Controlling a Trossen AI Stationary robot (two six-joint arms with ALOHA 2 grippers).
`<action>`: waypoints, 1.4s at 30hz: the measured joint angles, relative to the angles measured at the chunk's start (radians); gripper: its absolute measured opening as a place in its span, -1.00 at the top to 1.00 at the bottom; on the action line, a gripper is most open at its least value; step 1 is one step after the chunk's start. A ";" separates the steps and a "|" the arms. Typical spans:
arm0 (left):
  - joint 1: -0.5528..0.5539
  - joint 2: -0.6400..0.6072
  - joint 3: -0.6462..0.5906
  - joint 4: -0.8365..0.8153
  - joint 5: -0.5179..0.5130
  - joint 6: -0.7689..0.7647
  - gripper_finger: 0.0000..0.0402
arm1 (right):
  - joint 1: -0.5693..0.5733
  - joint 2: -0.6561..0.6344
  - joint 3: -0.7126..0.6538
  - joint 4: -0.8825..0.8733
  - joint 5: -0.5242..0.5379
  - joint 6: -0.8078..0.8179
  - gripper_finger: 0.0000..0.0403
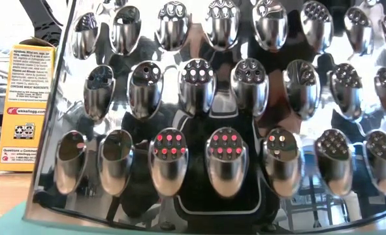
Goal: Pick & Place Kitchen Items
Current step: Put the purple cereal box into the pink bin, then put the small red food coloring bottle into the red bin
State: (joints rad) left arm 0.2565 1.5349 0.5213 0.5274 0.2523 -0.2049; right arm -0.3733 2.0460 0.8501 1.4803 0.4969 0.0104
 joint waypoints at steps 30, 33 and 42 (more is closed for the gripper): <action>-0.028 0.000 0.000 -0.156 -0.157 0.250 0.13 | 0.245 -0.260 -0.006 -0.490 -0.165 -0.152 0.50; -0.045 0.000 0.000 -0.150 -0.206 0.279 0.13 | 0.264 -0.275 -0.007 -0.534 -0.161 -0.146 0.50; -0.062 0.102 0.000 -0.039 -0.255 0.313 0.13 | 0.293 -0.285 -0.007 -0.525 -0.160 -0.156 0.50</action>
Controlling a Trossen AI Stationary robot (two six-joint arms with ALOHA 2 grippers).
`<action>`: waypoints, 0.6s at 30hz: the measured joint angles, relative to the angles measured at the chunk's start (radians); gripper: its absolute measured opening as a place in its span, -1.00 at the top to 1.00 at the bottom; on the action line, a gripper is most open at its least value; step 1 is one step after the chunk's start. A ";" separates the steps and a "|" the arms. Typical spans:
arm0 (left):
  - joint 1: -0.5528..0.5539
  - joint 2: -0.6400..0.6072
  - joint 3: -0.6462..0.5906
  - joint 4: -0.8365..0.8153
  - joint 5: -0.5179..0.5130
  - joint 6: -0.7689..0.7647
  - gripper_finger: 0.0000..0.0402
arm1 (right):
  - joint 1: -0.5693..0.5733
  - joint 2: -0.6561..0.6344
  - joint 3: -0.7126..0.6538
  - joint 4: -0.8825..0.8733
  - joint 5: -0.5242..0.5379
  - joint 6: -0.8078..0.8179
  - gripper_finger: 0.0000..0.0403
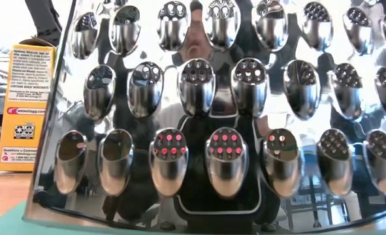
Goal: Pick & Place Kitchen Items
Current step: Put the small red food coloring bottle into the red bin
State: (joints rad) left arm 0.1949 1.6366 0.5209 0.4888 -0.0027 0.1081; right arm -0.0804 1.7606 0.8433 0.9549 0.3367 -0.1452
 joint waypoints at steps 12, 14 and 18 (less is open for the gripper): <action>0.001 0.167 0.010 0.172 -0.077 0.039 0.13 | 0.000 0.000 0.000 -0.010 0.000 0.000 0.50; 0.001 0.188 0.017 0.180 -0.078 0.042 0.13 | 0.000 0.000 0.000 -0.011 0.000 0.000 0.50; 0.001 0.222 0.047 0.189 -0.075 0.034 0.13 | 0.000 0.000 0.000 -0.012 0.000 0.000 0.50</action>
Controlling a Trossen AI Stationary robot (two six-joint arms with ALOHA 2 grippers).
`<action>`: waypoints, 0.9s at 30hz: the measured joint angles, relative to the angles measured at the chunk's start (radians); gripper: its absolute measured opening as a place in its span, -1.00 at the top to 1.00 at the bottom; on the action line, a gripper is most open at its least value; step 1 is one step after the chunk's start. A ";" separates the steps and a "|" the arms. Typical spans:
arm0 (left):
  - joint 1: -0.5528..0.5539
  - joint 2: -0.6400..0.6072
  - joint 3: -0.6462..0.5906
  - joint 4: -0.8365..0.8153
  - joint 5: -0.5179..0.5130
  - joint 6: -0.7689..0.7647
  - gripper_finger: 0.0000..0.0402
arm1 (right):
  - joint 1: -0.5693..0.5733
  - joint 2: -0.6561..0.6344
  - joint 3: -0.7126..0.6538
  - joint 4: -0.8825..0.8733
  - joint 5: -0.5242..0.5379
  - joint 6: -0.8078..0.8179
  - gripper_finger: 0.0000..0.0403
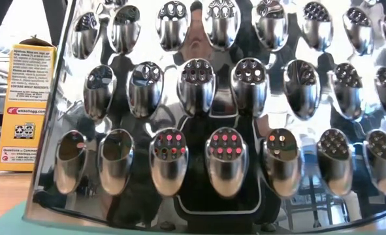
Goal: Pick & Place Kitchen Items
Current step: Put the small red food coloring bottle into the red bin
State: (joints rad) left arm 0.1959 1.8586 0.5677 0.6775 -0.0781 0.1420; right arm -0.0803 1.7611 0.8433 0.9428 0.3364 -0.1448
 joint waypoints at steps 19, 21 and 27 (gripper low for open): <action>0.000 -0.036 0.017 -0.166 0.104 0.066 0.77 | 0.002 0.000 0.000 -0.013 0.001 0.001 0.50; -0.007 -0.082 0.015 -0.235 0.111 0.059 0.77 | 0.003 0.000 0.000 -0.013 0.001 -0.003 0.50; -0.043 -0.294 0.010 -0.483 0.080 0.028 0.77 | 0.003 0.000 0.000 -0.004 0.001 -0.006 0.50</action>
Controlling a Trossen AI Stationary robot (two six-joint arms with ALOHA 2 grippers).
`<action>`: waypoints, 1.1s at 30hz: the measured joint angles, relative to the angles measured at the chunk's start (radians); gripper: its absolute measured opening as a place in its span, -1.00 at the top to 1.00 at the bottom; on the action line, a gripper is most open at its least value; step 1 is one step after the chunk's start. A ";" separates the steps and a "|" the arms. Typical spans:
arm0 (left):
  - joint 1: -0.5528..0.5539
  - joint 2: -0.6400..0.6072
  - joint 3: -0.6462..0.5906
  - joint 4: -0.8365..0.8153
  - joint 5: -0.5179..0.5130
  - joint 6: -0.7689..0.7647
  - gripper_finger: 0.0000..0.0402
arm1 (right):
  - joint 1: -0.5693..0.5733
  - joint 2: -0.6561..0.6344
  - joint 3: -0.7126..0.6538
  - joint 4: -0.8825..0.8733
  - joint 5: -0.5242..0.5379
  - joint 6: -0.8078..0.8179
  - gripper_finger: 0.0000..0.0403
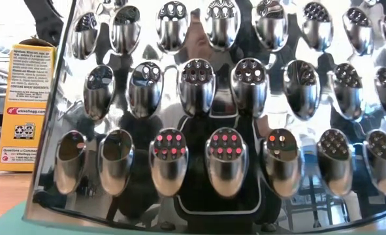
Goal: Pick & Place Kitchen Items
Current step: Put the small red food coloring bottle into the red bin
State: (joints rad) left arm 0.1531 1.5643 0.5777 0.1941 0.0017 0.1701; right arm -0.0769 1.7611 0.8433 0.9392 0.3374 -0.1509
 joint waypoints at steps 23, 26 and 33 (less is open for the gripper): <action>0.102 -0.328 0.003 -0.129 -0.559 -0.127 0.74 | 0.080 -0.028 0.000 0.024 0.000 -0.025 0.50; 0.162 -0.327 0.003 -0.096 -0.529 -0.125 0.75 | 0.103 -0.047 0.000 -0.004 -0.002 -0.039 0.50; 0.291 -0.320 0.004 -0.022 -0.373 -0.132 0.76 | 0.144 -0.086 -0.001 -0.007 0.000 -0.072 0.50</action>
State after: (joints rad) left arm 0.4441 1.2442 0.5819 0.1721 -0.3715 0.0379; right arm 0.0673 1.6747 0.8423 0.9325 0.3378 -0.2224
